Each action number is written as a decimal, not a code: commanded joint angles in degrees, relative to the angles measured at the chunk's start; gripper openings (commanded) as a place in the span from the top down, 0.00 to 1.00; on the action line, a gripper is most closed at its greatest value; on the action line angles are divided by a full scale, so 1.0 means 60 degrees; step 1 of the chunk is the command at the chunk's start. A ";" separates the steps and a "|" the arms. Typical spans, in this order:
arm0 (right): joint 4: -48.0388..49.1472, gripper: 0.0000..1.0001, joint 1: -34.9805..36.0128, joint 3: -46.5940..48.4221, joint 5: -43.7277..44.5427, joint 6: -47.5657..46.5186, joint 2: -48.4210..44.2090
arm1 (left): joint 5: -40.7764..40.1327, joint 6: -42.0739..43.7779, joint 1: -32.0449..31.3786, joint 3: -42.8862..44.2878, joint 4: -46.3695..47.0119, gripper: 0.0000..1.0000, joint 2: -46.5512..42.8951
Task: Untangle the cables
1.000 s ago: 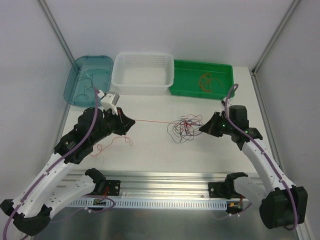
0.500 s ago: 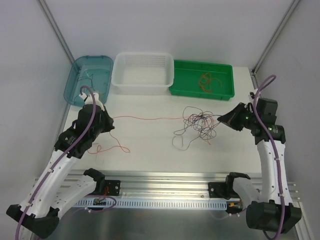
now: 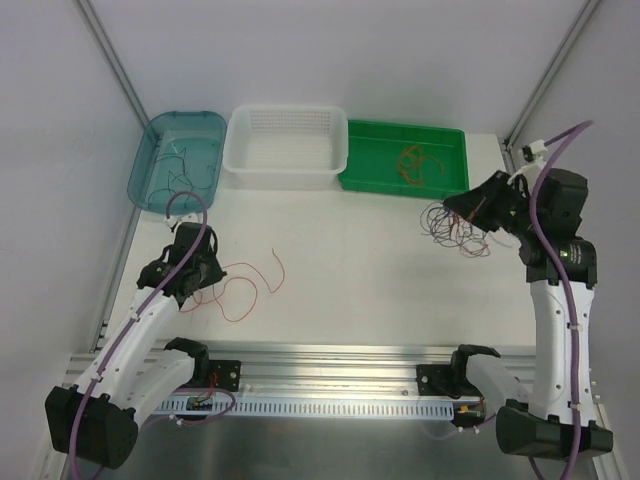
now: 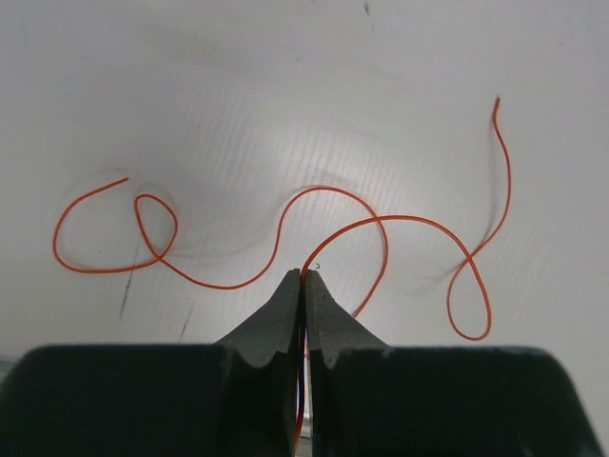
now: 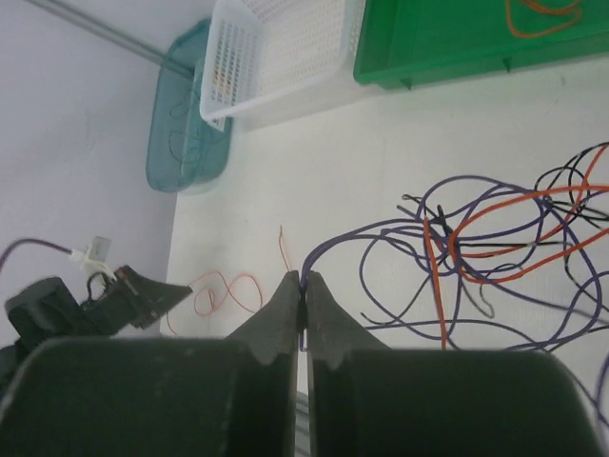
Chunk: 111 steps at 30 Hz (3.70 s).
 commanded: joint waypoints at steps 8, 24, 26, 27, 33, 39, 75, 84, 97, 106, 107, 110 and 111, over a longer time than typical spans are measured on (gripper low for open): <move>0.0017 0.96 0.2857 -0.4119 0.1998 -0.0776 0.0381 | 0.0531 0.0083 0.0033 0.0696 0.0635 1.00 -0.0028; 0.0180 0.28 0.6301 -0.4152 0.3669 -0.1112 0.0632 | -0.0318 -0.3495 0.0019 -0.2513 0.1719 0.68 -0.0599; 0.0239 0.28 0.6360 -0.4180 0.3625 -0.1127 0.0588 | -0.0289 -0.3129 0.0033 -0.2396 0.1749 0.60 -0.0614; 0.0268 0.27 0.6418 -0.4210 0.3596 -0.1127 0.0559 | -0.0274 -0.2925 0.0019 -0.2250 0.1763 0.57 -0.0600; 0.0576 0.27 0.6551 -0.4429 0.3332 -0.1185 0.0514 | 0.0647 -0.0202 0.0019 -0.1460 0.1720 0.37 -0.0045; 0.0795 0.27 0.6653 -0.4430 0.3112 -0.1302 0.0602 | 0.1672 0.1704 0.0004 -0.0786 0.1617 0.29 0.0614; 0.0942 0.15 0.6961 -0.4928 0.2834 -0.1654 -0.0013 | 0.1877 0.0373 0.0004 -0.0418 0.1134 0.78 0.4440; 0.1191 0.09 0.7676 -0.4167 0.2614 -0.1932 0.0499 | 0.2846 0.0637 -0.0873 0.0313 0.1148 1.00 0.2508; 0.3095 0.04 0.9245 -0.2892 0.2247 -0.2561 0.1525 | 0.4281 0.0929 -0.3596 0.2948 0.1148 1.00 0.1714; 0.3330 0.02 0.9305 -0.1707 0.1429 -0.4611 0.1891 | 0.5584 0.2818 -0.4975 0.3902 0.1148 1.00 0.2008; 0.3402 0.03 0.9290 -0.1662 0.1311 -0.4715 0.1935 | 0.5629 0.3080 -0.5078 0.3932 0.1148 1.00 0.1964; 0.3709 0.02 0.9290 -0.1588 0.0784 -0.4876 0.2125 | 0.5761 0.3593 -0.5195 0.4093 0.1148 1.00 0.1832; 0.3769 0.04 0.9290 -0.1559 0.0464 -0.4877 0.2213 | 0.5790 0.3712 -0.5268 0.4137 0.1163 1.00 0.1701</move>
